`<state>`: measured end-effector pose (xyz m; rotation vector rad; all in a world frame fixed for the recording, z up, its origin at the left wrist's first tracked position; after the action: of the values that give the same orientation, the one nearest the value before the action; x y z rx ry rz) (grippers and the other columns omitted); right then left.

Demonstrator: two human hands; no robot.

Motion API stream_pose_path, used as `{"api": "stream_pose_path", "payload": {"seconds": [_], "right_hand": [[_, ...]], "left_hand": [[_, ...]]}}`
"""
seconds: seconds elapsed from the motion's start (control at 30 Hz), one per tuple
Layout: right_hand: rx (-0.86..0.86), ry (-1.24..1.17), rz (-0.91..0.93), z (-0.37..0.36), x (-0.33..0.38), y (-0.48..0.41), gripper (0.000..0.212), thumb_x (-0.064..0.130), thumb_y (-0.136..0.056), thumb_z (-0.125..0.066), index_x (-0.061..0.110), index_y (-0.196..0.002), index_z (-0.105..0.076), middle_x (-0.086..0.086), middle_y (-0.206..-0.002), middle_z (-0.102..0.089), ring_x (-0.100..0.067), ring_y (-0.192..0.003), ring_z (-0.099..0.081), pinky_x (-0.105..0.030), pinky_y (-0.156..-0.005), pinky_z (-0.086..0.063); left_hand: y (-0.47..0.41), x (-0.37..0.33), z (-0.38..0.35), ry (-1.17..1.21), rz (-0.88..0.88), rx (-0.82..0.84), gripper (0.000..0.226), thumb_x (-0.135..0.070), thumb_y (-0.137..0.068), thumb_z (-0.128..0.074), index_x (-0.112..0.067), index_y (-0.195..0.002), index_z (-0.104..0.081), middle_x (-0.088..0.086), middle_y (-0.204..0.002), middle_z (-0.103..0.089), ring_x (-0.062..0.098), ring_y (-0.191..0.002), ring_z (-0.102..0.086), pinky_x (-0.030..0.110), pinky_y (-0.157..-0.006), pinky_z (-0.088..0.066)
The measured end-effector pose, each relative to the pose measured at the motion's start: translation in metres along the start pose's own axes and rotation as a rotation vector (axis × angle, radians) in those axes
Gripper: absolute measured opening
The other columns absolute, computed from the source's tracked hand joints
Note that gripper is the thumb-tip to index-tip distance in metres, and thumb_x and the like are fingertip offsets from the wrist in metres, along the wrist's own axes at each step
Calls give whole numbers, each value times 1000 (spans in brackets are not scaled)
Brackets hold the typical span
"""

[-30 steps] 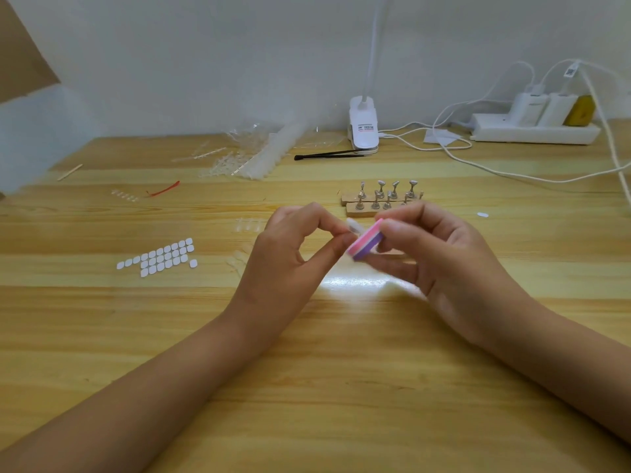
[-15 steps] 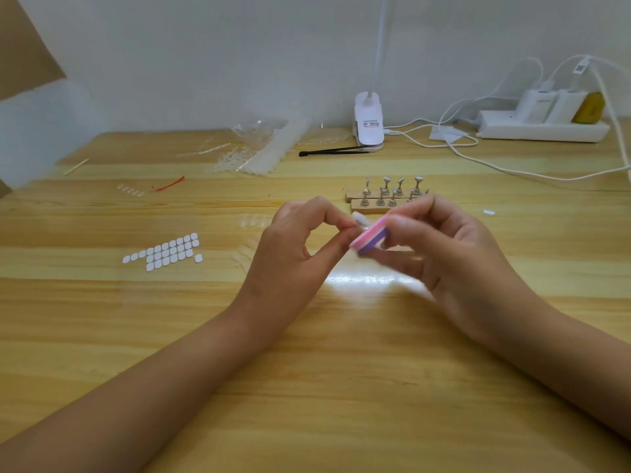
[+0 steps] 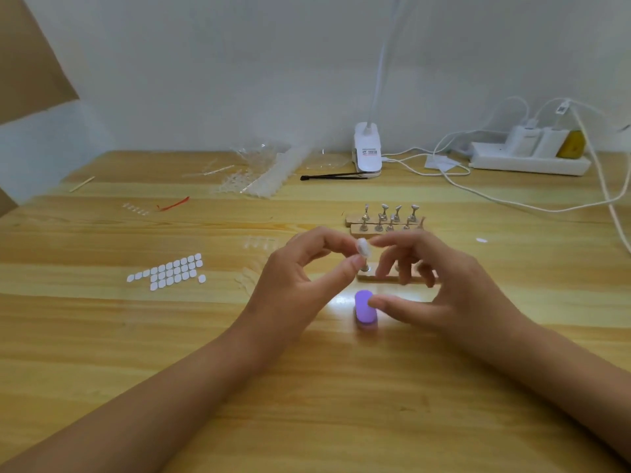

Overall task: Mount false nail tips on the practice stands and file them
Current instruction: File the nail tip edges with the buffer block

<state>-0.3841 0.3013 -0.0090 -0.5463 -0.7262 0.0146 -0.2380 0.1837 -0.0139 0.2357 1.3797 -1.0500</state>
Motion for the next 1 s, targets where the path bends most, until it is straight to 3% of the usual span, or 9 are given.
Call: {"api": "stream_pose_path", "payload": {"seconds": [0.13,0.33,0.5,0.6,0.7,0.77,0.87,1.0], "right_hand": [[-121,-28,88,6,7,-4,46,40,-80,-69,21,-121,-62,6,-98,-62,-16,-83,-58,-20,-68,-44],[-185,-82,85,5,12,-4,25,33,-82,-71,17,-100,-69,2,-98,-61,-16,-82,-58,-22,-66,-45],[-170,-66,78,4,12,-4,26,29,-79,-76,14,-99,-70,2,-98,-62,-16,-87,-59,-22,-71,-47],[-179,-85,62,8,14,-7,20,24,-80,-75,15,-97,-71,1,-96,-64,-16,-89,-60,-23,-74,-48],[-266,-126,-17,32,18,-15,17,29,-79,-72,22,-95,-69,0,-97,-68,-15,-90,-64,-29,-82,-52],[-278,-96,-107,62,15,-22,22,36,-76,-69,25,-95,-69,4,-94,-71,-11,-89,-66,-22,-82,-54],[-147,42,-207,97,6,-24,31,47,-72,-68,28,-97,-69,13,-97,-72,-3,-90,-67,-12,-77,-53],[-83,262,-220,89,-9,-8,36,50,-70,-64,27,-96,-71,14,-103,-64,-6,-101,-60,-31,-89,-52]], "left_hand": [[2,-1,-2,-42,34,18,11,-35,-85,-69,-34,-96,-72,-14,-103,-72,15,-114,-62,45,-104,-45],[2,-5,-3,-109,26,48,11,-23,-90,-70,-30,-97,-73,-17,-100,-71,12,-112,-60,43,-101,-46],[3,-5,-3,-102,24,49,13,-28,-88,-70,-39,-95,-71,-21,-100,-70,9,-111,-60,38,-100,-46],[2,-3,-5,-105,23,40,23,-32,-88,-69,-46,-105,-65,-18,-98,-71,7,-110,-62,35,-98,-44],[1,1,-2,-72,82,25,36,-38,-90,-68,-55,-117,-51,-15,-97,-71,-2,-112,-61,26,-94,-36],[-1,4,2,-70,97,-12,37,-39,-90,-67,-56,-118,-48,-16,-98,-70,-3,-111,-60,22,-88,-36],[-2,8,7,-64,100,-52,36,-34,-93,-66,-53,-118,-50,-16,-100,-70,0,-106,-61,22,-81,-40],[-1,10,7,-67,108,-55,31,-41,-91,-64,-53,-117,-53,-16,-101,-70,7,-98,-62,27,-77,-41]]}}
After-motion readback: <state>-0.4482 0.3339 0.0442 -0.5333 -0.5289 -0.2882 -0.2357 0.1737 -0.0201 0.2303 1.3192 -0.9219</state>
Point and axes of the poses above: each hand's wrist, its own y-axis away from the middle knuckle, its own z-axis out of the back of the hand, x = y × z, the point moved 3 cm from there along -y, towards the middle knuckle
